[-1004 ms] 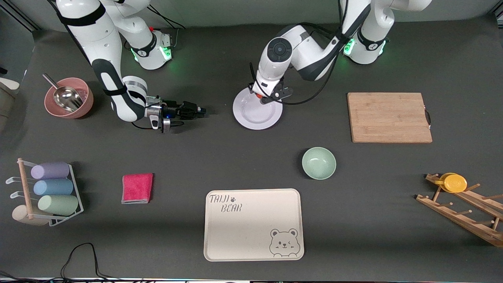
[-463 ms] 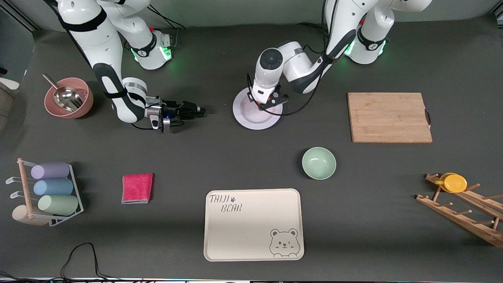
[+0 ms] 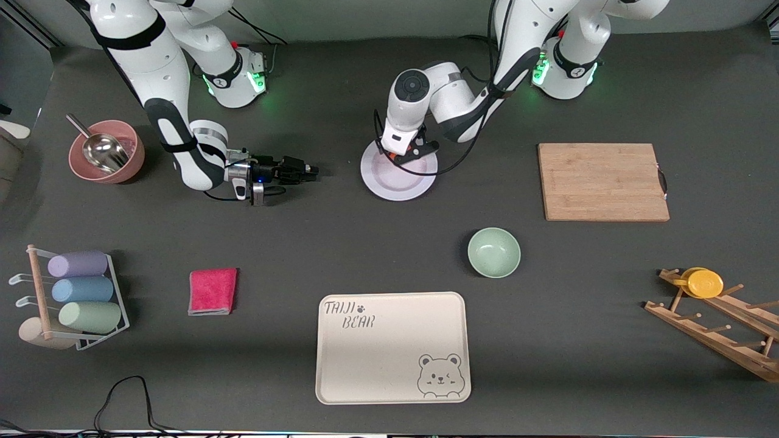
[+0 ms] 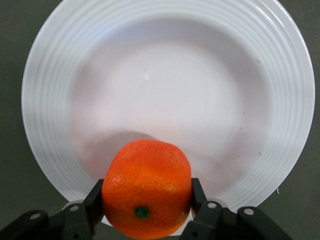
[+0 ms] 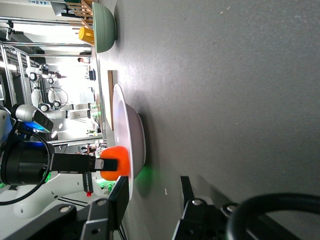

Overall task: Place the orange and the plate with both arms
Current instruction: 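Lower the orange onto the white plate and open the left gripper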

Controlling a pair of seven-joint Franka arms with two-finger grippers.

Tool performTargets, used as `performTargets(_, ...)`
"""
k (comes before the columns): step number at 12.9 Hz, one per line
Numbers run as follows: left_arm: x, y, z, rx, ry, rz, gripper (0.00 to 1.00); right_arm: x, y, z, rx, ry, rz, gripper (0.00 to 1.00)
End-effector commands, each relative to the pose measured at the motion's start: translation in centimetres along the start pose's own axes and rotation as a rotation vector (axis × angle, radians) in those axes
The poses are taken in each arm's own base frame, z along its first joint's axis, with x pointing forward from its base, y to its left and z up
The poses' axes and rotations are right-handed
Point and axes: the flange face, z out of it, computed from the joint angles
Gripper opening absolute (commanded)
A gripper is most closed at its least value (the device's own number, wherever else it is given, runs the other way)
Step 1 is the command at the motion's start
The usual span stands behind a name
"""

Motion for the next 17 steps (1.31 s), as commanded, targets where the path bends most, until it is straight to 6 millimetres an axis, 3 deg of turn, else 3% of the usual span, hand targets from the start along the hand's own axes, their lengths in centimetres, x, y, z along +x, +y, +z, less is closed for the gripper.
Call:
performTargets(1,0.7,1.0,0.1,-0.009,0.024,-0.006,0.0,-0.1,0.7,0.2,0.008,0.019,-0.006,0.49)
performTargets(3,1.8,1.8,-0.1,-0.012,0.025,-0.018,0.0,-0.1,0.7,0.2,0.008,0.02,-0.002,0.49)
performTargets(4,2.2,2.2,-0.2,-0.019,0.023,-0.024,0.28,-0.1,0.7,0.2,0.008,0.019,-0.003,0.49)
performTargets(5,2.7,2.2,-0.1,-0.019,0.025,-0.034,0.99,-0.1,0.7,0.2,0.008,0.019,-0.003,0.49)
performTargets(14,3.2,2.3,-1.0,0.005,0.036,-0.041,1.0,-0.1,0.5,0.7,0.014,0.031,0.005,0.49)
performTargets(16,4.7,2.3,-3.1,0.013,0.06,-0.043,1.0,-0.2,0.5,1.4,0.019,0.041,0.011,0.49)
performTargets(17,6.7,1.9,-5.8,0.041,0.087,-0.026,1.0,-0.3,0.3,1.9,0.024,0.046,0.015,0.49)
